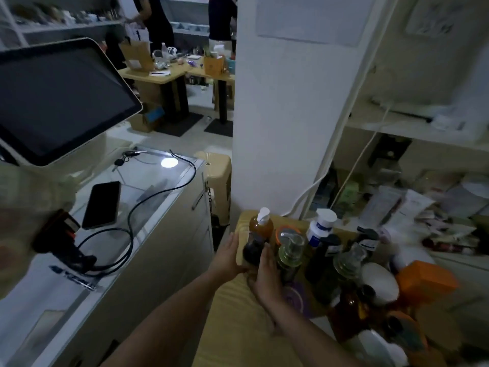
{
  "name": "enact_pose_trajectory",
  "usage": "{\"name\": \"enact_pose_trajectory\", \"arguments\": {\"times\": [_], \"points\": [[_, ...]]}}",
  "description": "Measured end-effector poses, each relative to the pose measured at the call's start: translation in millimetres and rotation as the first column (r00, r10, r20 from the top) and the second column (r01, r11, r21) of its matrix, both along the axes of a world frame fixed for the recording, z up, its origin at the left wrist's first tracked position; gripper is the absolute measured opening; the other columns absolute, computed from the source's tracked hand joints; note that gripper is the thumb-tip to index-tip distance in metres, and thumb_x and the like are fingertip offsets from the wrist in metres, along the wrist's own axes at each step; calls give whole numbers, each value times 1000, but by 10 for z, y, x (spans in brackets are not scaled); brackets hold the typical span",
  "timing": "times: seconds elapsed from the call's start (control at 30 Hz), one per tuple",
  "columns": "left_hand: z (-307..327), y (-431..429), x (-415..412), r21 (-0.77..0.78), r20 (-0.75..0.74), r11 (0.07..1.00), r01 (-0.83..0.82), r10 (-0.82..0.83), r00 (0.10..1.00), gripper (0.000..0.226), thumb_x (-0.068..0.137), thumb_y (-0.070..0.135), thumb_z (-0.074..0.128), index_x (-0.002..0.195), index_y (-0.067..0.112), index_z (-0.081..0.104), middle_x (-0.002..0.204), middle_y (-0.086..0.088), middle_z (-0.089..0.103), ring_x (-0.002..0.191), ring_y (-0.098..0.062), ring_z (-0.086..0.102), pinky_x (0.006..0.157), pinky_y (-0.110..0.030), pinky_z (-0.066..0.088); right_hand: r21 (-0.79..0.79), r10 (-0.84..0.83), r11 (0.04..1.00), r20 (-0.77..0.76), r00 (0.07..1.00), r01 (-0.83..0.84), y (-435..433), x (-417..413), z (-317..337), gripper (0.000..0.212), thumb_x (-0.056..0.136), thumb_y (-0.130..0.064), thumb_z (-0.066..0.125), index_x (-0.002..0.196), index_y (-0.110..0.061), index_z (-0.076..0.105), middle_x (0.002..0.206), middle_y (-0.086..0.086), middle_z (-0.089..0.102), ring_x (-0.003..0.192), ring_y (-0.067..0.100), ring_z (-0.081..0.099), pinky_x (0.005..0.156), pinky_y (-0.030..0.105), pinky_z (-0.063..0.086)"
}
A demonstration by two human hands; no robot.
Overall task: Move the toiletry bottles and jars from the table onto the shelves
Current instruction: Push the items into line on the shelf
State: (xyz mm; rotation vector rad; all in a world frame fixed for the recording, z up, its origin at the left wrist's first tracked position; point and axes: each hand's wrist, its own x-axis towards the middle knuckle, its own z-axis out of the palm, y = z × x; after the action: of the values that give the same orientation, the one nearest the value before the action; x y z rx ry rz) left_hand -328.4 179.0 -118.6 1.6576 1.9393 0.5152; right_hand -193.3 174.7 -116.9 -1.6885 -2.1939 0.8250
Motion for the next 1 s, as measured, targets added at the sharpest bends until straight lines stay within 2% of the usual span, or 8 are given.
{"name": "enact_pose_trajectory", "arguments": {"times": [0.1,0.17,0.3,0.5,0.73,0.8,0.9,1.0], "points": [[-30,212,53,18,141,1000,1,-3,990,83,73,22,78,142,27,33,140,1,48,128,-21,45,105,-40,41,-12,-46,999,-64,997,45,93,-59,-88,91,89,-16,56,148,-12,-14,159,3,-7,147,19,1,118,31,9],[-87,278,125,-13,271,1000,17,-13,962,66,74,23,77,132,24,45,127,0,57,119,-18,53,100,-36,45,4,-71,997,-102,992,72,103,-68,-151,90,88,-11,55,149,-14,-11,159,2,-6,146,17,1,115,24,4],[-290,261,228,6,379,994,-107,97,920,56,70,50,65,118,25,52,111,8,62,104,-8,59,90,-41,52,-28,-61,998,-105,993,59,104,-73,-177,92,87,-10,57,149,-15,-11,159,1,-7,146,16,-3,113,21,0],[-216,51,134,-12,322,988,-153,148,935,64,62,16,83,117,17,50,114,2,57,107,-14,56,88,-29,50,-167,27,985,-147,989,-52,52,-55,4,92,84,-11,63,150,-24,0,158,1,5,145,20,10,118,35,20],[-13,-664,-241,-250,524,960,-129,246,815,75,48,23,87,114,17,51,114,-6,58,103,-20,59,88,-36,54,-470,-11,875,-249,969,-111,-462,-34,140,124,71,-8,77,143,-31,-21,154,8,24,140,24,28,113,38,31],[142,-864,-318,-249,572,966,-60,198,796,79,47,29,86,116,15,51,116,-7,58,104,-20,59,90,-34,52,-500,-1,854,-278,960,-144,-691,3,190,116,72,-7,77,149,-23,-9,153,4,24,142,24,23,114,37,27],[358,-1163,-297,-214,653,976,-30,166,739,80,42,39,83,113,17,54,114,-8,62,104,-23,62,93,-39,51,-504,-27,850,-336,941,-156,-1064,53,216,94,70,-9,79,145,-20,23,138,-1,42,133,20,37,111,36,34],[476,-1412,-139,-229,739,973,-1,175,650,73,46,34,85,113,20,58,115,-6,64,107,-24,61,97,-45,48,-544,-174,833,-428,887,-99,-1391,132,238,87,64,-13,83,134,-25,33,126,-3,51,121,18,45,101,33,40]]}}
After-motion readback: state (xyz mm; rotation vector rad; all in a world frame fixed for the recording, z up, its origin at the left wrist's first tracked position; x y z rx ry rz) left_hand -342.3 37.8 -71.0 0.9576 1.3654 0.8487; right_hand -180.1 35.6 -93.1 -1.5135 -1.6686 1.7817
